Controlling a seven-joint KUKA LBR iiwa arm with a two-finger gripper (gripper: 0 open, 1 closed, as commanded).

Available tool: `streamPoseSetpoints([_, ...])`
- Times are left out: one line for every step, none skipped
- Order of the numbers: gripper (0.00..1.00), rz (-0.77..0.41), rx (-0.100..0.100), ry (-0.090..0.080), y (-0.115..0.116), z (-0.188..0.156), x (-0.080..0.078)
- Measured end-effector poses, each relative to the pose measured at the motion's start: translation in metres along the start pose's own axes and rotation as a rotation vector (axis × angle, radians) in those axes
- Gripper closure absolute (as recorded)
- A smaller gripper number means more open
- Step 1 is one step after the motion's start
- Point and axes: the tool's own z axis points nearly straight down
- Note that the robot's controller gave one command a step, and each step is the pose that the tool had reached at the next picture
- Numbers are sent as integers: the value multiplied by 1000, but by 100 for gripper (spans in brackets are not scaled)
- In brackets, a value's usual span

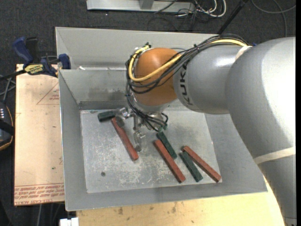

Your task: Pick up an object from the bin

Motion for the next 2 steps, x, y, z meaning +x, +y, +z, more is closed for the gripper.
streamPoseSetpoints([0,-182,0,1,4,0,-7])
streamPoseSetpoints([0,-49,-2,1,-14,-1,-6])
